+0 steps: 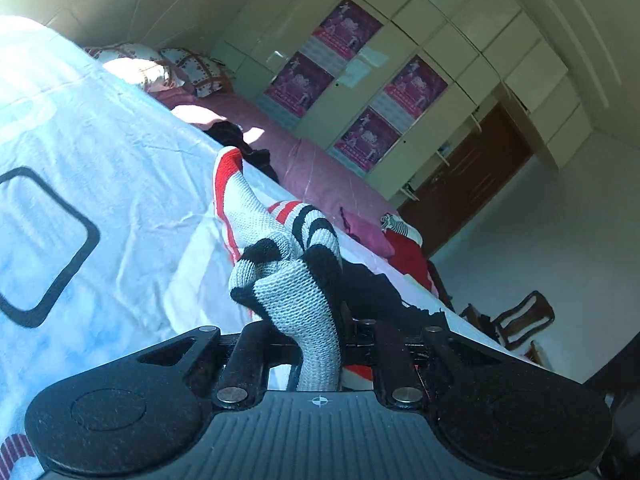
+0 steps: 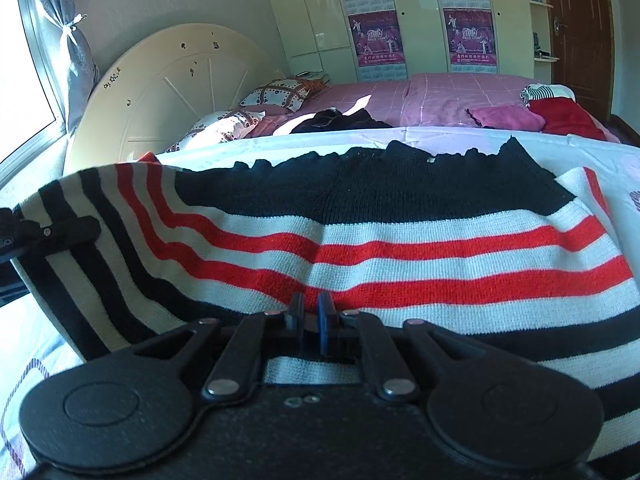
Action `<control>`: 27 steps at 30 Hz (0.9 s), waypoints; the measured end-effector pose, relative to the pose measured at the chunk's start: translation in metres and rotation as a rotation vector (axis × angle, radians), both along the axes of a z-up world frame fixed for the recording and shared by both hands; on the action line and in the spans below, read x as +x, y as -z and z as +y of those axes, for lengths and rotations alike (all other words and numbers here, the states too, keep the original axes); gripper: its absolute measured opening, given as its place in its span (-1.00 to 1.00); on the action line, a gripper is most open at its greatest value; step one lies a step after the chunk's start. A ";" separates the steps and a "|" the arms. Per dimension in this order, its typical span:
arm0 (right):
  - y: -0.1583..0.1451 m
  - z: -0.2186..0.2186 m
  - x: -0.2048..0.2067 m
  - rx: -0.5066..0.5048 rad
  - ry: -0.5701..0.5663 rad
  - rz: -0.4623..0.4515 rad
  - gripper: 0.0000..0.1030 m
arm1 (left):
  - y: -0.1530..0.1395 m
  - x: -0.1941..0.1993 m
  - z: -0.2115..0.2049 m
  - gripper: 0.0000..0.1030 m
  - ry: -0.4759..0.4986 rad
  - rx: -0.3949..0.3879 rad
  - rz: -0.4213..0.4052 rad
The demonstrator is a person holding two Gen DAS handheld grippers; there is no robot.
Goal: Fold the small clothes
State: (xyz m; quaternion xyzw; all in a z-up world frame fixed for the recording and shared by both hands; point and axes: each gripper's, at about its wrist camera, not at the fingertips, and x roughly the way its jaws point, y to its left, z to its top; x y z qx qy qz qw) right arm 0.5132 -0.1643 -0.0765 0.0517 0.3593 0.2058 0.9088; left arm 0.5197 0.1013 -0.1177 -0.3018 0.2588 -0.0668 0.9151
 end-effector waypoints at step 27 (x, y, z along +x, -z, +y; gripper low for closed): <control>-0.024 -0.266 -0.064 0.391 0.351 -0.023 0.08 | -0.091 -0.040 -0.209 0.27 0.533 0.239 -0.100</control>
